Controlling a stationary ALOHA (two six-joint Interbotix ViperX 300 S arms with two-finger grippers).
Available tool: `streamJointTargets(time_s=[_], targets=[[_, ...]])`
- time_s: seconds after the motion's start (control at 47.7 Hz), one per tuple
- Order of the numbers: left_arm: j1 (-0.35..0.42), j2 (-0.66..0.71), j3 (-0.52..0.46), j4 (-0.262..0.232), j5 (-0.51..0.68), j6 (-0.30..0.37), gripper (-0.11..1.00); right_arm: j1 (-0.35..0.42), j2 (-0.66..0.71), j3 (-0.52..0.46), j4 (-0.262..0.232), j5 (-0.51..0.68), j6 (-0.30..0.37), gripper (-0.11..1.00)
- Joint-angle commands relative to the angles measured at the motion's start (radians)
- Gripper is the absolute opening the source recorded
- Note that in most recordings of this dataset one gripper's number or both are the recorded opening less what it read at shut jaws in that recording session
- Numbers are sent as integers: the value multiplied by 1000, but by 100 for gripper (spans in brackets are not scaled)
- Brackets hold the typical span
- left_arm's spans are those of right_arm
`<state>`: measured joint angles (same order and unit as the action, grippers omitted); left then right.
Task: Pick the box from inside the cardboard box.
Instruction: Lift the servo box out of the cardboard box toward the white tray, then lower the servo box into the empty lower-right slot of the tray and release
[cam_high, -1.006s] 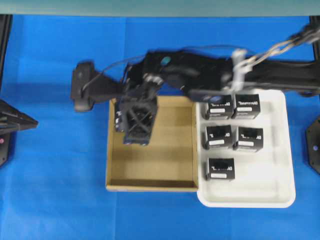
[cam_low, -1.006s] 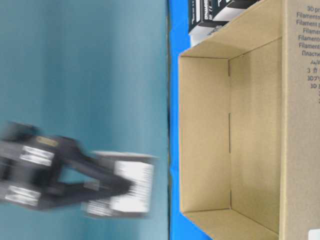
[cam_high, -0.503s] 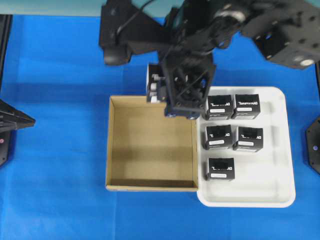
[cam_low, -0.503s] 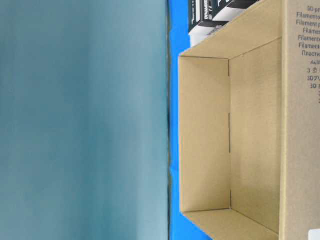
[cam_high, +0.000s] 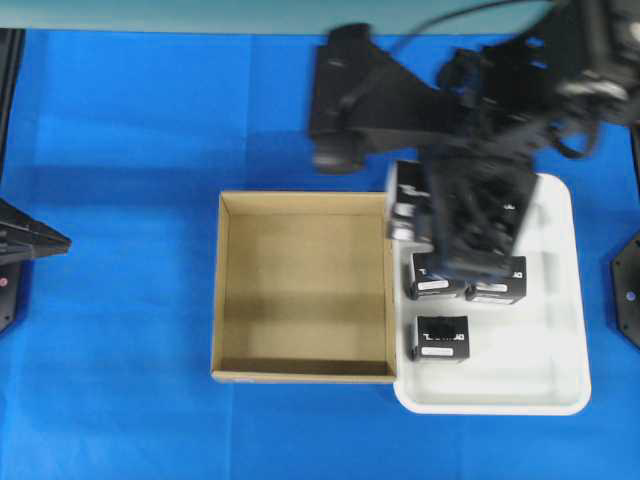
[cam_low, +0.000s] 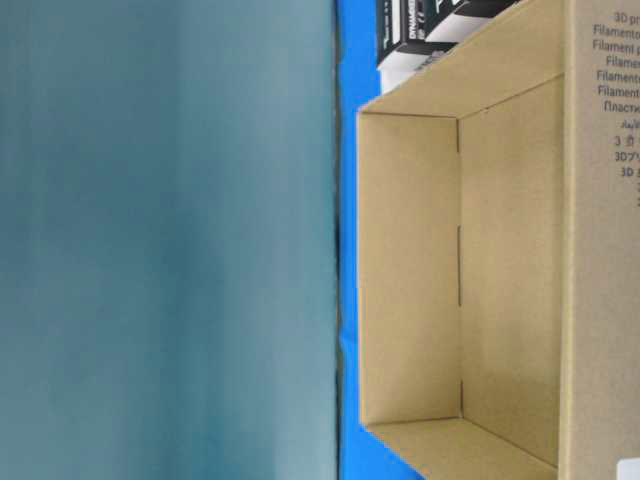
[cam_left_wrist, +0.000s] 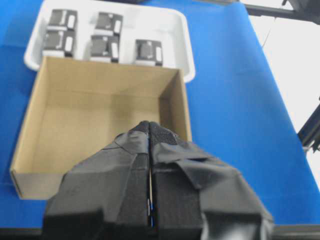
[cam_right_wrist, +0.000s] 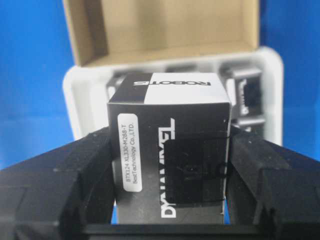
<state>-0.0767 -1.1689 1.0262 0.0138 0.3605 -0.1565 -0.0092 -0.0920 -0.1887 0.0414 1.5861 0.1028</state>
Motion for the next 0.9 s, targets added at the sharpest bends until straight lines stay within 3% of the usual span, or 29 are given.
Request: streamJointTargets(time_s=[0.0, 0.168, 0.398, 0.88], targets=[[-2, 14, -26, 3, 0, 2, -5, 18, -106, 129, -2, -61, 46, 60], [-2, 17, -26, 3, 20, 0, -5, 61, -229, 391, -2, -176, 98, 60], [-2, 14, -29, 3, 18, 0, -5, 120, -311, 617, 5, -281, 130, 60], [0, 18, -29, 3, 18, 5, -5, 184, -337, 874, 23, -543, 133, 60]])
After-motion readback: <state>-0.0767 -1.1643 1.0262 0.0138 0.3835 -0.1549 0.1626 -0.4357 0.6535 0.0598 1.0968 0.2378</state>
